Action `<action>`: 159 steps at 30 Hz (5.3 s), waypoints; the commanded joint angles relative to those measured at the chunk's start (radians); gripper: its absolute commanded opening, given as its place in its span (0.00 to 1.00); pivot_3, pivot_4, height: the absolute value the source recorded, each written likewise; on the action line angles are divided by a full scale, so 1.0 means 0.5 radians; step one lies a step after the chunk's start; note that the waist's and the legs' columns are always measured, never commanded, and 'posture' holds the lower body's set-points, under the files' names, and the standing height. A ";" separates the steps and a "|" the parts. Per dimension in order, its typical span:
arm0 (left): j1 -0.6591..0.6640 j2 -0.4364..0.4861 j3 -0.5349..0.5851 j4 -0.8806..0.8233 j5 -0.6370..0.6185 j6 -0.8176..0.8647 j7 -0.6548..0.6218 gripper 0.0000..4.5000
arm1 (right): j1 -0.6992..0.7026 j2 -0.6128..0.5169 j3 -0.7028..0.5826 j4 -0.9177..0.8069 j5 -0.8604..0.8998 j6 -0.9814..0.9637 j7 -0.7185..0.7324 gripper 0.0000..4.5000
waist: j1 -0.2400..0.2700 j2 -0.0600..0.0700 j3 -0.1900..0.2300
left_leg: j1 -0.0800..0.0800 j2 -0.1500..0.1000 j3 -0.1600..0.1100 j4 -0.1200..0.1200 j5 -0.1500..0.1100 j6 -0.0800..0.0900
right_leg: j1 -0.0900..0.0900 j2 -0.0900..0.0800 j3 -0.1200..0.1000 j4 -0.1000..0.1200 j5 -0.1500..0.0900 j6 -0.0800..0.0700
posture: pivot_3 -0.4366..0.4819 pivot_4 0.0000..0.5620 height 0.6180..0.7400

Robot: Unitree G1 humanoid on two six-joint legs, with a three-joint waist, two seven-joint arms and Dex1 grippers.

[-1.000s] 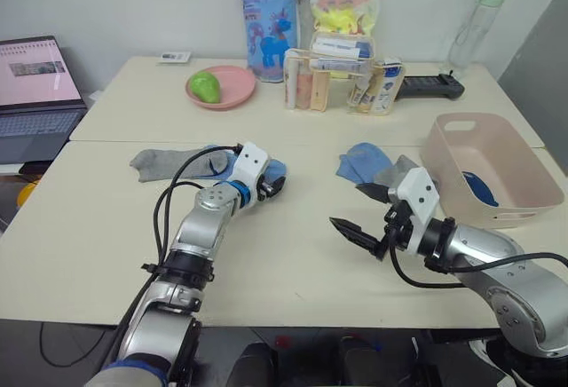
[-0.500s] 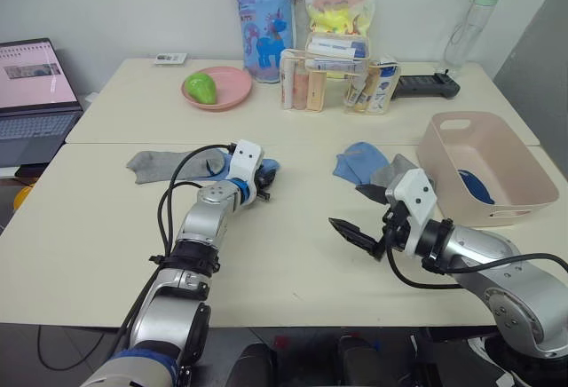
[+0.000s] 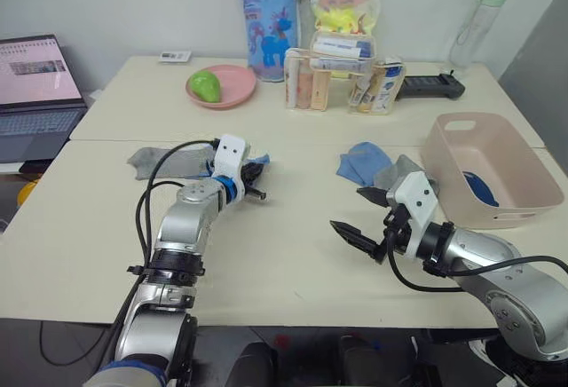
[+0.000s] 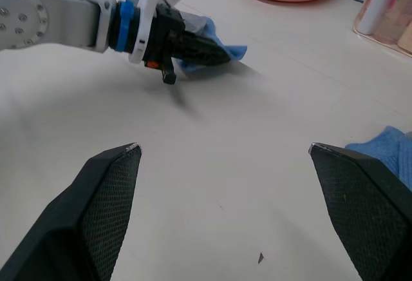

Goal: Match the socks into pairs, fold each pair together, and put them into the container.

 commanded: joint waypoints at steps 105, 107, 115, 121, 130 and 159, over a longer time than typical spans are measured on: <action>1.343 0.946 0.456 -0.830 -0.947 -0.367 -0.553 0.99 | -0.363 -0.019 0.652 0.516 -0.511 -0.492 0.259 1.00 | 0.027 0.001 0.003 | 0.005 0.001 0.002 -0.008 0.001 -0.002 | 0.003 0.000 0.000 -0.013 0.000 -0.001 | 0.48 0.27 0.69; 1.338 1.022 0.408 -0.850 -0.925 -0.399 -0.723 0.99 | -0.437 0.066 0.778 0.648 -0.608 -0.547 0.278 1.00 | 0.032 0.002 0.004 | 0.004 0.001 0.000 -0.008 0.000 -0.002 | 0.003 -0.001 0.000 -0.013 0.000 -0.001 | 0.48 0.27 0.69; 1.413 1.268 0.328 -1.042 -0.957 -0.341 -1.207 0.99 | -0.771 0.506 1.021 1.272 -0.846 -0.648 0.267 1.00 | -0.018 0.004 0.005 | 0.004 0.002 0.000 -0.010 -0.001 0.001 | 0.001 0.000 0.000 -0.012 0.001 -0.002 | 0.48 0.27 0.69; 1.472 1.256 0.422 -1.048 -0.908 -0.382 -1.232 1.00 | -0.801 0.602 1.081 1.507 -0.981 -0.588 0.281 0.86 | -0.017 0.005 0.006 | 0.004 0.003 0.000 -0.009 -0.002 0.003 | 0.000 0.000 -0.001 -0.012 0.001 -0.002 | 0.48 0.27 0.69; 1.493 1.140 0.407 -0.920 -0.730 -0.608 -1.209 1.00 | -0.719 0.601 1.037 1.408 -1.010 -0.501 0.291 0.17 | -0.015 0.005 0.006 | 0.005 0.002 -0.001 -0.009 -0.004 0.006 | 0.001 0.000 -0.001 -0.010 0.001 -0.002 | 0.48 0.27 0.69; 0.904 0.914 -0.301 -0.373 0.087 -1.553 -1.312 1.00 | -0.067 -0.540 0.277 0.107 -0.720 -0.262 0.663 0.72 | 0.003 0.009 0.008 | 0.001 0.002 -0.004 -0.009 -0.005 0.007 | 0.003 0.000 -0.004 -0.014 0.001 -0.002 | 0.48 0.27 0.69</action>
